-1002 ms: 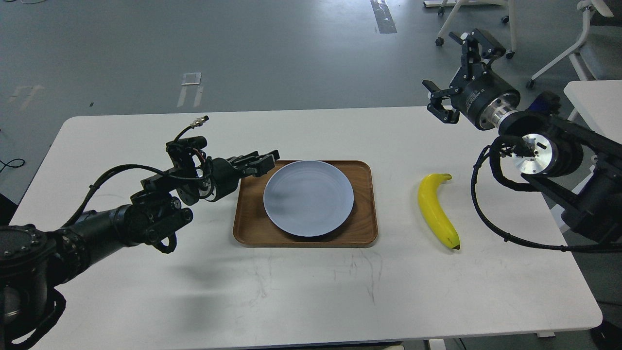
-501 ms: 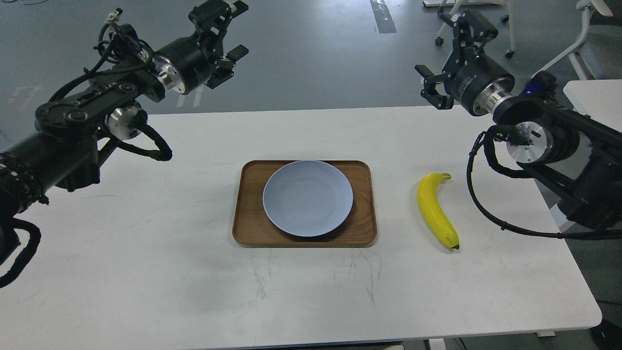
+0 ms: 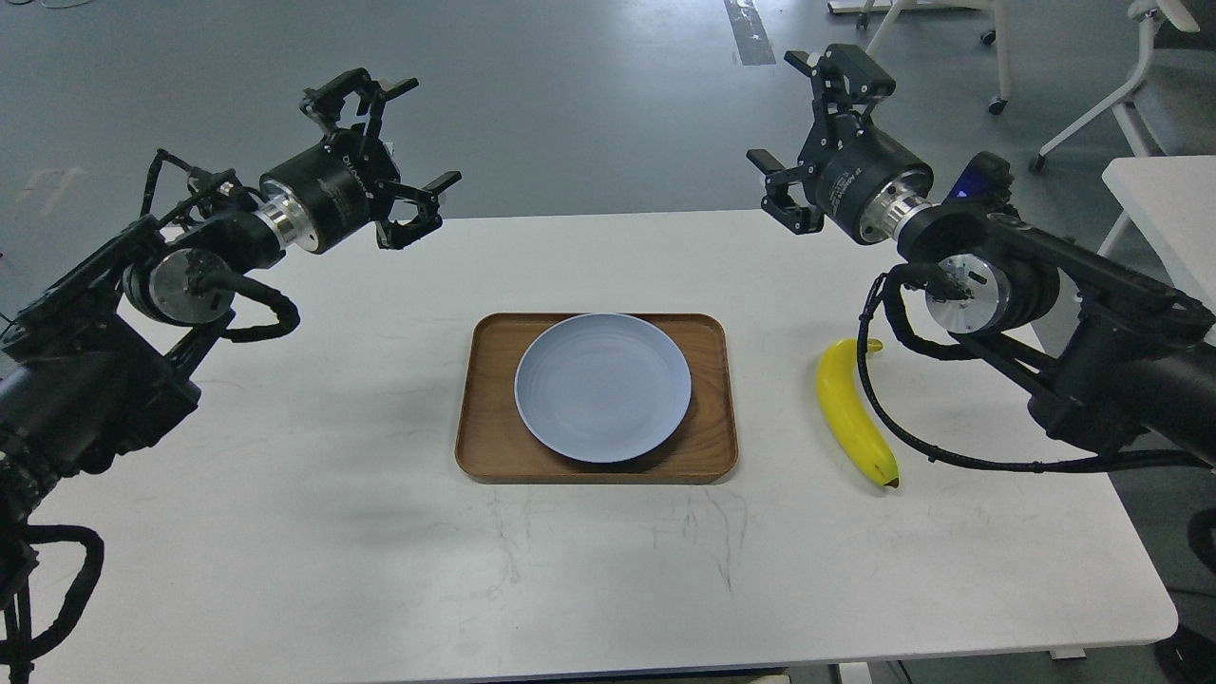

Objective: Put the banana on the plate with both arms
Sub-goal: 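Release the plate and raise the left gripper away, then lower the right gripper to the yellow banana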

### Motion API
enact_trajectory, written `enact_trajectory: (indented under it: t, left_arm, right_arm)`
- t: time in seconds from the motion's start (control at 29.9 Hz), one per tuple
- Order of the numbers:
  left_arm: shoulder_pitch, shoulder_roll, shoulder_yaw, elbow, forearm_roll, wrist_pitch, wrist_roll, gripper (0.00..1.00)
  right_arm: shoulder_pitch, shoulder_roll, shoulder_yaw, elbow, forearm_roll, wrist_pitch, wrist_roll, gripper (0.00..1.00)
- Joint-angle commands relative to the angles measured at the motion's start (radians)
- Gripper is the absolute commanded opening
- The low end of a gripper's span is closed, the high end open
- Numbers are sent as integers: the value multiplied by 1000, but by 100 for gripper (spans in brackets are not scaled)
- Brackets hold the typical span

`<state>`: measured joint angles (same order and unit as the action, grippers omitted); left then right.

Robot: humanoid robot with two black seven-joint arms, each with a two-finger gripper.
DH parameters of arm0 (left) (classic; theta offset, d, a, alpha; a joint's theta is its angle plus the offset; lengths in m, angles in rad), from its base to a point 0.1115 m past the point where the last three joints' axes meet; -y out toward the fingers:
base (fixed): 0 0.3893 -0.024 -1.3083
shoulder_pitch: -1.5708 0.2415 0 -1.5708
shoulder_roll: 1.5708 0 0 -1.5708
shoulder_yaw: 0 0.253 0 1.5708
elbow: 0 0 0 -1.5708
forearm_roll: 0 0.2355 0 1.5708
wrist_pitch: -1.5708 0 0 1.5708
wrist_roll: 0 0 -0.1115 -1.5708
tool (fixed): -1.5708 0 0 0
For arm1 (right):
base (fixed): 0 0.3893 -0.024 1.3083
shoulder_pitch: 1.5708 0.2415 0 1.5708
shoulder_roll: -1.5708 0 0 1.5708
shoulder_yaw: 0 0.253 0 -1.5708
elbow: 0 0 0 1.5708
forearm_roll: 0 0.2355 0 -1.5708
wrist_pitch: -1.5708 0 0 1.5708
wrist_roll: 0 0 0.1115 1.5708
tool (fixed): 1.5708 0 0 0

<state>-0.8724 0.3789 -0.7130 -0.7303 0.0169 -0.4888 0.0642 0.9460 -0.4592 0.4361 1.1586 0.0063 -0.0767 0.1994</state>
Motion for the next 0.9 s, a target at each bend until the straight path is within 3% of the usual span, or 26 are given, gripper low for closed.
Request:
enact_trajectory:
  t: [0.0, 0.2, 0.3, 0.37, 0.57, 0.7, 0.87]
  left_arm:
    - [7, 5, -14, -4, -2, 0, -1, 98]
    - [32, 11, -14, -6, 0, 0, -11, 98]
    - [39, 11, -14, -6, 0, 0, -35, 98]
    - [44, 17, -14, -6, 1, 0, -89, 98]
    - [44, 35, -13, -6, 5, 0, -103, 98]
    - [50, 41, -2, -6, 11, 0, -103, 98]
    - [59, 40, 7, -6, 15, 0, -101, 98]
  right_arm:
    - [-3, -1, 0, 3, -2, 2, 0, 100]
    - [-1, 2, 0, 1, -2, 0, 2, 100]
    - [-3, -12, 0, 10, -2, 0, 2, 100]
    - [-1, -59, -2, 16, -26, 0, 2, 100]
    - [-1, -188, -77, 62, -268, -29, 2, 97]
    - [-10, -306, -190, 122, -594, -179, 2, 97]
    - [-33, -381, -303, 128, -801, -317, 2, 97]
